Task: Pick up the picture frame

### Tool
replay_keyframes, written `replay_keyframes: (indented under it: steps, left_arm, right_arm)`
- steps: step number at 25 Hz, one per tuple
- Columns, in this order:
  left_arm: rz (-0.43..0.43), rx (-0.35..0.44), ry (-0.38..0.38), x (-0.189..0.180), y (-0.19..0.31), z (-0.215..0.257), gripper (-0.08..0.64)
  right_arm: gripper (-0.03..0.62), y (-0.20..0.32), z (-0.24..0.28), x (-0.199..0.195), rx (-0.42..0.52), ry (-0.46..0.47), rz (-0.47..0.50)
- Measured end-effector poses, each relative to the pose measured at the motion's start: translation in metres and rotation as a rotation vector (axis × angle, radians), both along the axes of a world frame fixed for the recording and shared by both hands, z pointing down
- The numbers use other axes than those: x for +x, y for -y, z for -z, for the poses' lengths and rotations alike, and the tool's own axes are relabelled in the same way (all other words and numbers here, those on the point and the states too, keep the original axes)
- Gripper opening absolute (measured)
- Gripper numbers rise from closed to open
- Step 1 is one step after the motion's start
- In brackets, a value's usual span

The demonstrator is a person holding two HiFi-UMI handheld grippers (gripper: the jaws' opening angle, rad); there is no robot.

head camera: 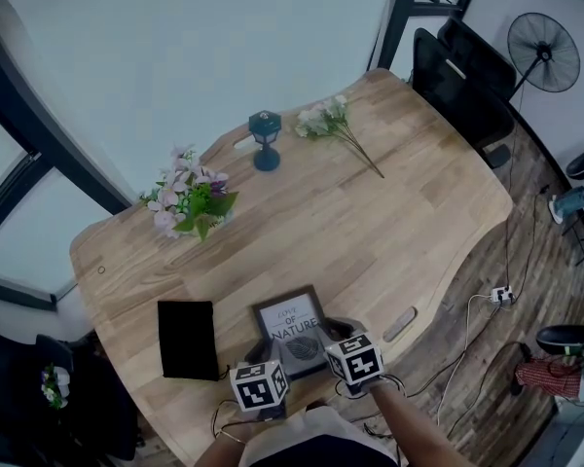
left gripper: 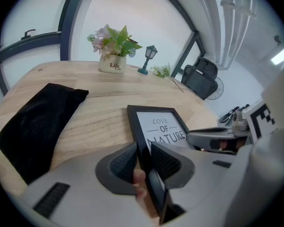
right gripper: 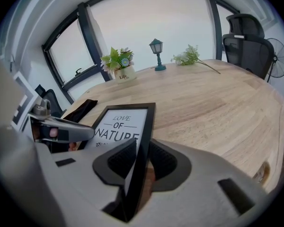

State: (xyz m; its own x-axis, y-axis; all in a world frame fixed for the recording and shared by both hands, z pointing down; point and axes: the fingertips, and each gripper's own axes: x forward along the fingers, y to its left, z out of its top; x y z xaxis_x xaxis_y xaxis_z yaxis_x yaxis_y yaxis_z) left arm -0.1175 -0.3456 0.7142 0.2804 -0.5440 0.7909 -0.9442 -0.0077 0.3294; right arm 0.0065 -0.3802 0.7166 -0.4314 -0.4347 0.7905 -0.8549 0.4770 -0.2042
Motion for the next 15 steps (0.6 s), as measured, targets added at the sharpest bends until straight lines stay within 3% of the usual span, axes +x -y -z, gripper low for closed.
replay_keyframes:
  steps: [15]
  left_arm:
    - [0.007,0.017,0.008,0.000,-0.003,0.012,0.077]
  right_arm:
    - [0.075,-0.003,0.015,0.003,0.039,0.004,-0.005]
